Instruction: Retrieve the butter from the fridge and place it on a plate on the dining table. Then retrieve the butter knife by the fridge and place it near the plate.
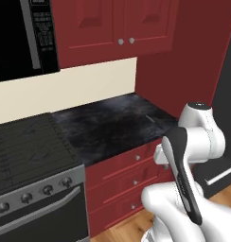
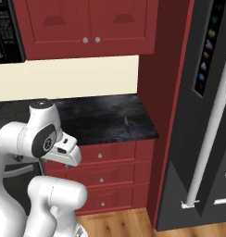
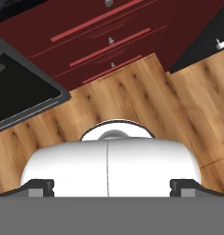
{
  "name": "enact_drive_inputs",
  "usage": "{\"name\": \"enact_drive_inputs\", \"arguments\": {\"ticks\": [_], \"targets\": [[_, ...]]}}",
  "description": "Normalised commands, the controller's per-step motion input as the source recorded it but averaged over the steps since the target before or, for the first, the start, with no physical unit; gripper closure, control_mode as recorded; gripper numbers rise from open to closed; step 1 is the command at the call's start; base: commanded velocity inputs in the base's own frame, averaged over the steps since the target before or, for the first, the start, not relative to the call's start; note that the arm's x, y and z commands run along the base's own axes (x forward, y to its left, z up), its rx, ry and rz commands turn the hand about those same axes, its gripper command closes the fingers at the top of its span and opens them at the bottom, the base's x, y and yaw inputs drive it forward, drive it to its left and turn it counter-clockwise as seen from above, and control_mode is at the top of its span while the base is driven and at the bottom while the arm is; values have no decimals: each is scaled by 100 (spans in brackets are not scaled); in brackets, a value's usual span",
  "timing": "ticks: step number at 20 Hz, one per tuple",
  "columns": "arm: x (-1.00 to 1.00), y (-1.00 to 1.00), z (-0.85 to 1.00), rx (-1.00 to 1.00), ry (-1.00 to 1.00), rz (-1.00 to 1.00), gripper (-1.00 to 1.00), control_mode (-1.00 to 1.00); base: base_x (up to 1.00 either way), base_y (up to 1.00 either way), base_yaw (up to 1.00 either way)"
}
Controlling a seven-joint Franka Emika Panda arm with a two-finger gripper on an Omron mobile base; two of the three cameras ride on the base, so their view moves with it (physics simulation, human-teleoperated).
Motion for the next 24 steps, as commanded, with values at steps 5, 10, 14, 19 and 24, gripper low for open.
{"name": "enact_drive_inputs", "arguments": {"ticks": [5, 10, 14, 19, 24], "targets": [[0, 0, 0, 0, 0, 0, -100, 100, 35, -30, 1], [0, 0, 0, 0, 0, 0, -100, 100, 47, -2, 11], [0, 0, 0, 0, 0, 0, -100, 100, 51, -7, 9], [0, 0, 0, 0, 0, 0, -100, 100, 20, -4, 1], [0, 0, 0, 0, 0, 0, -100, 100, 41, -40, 0]]}}
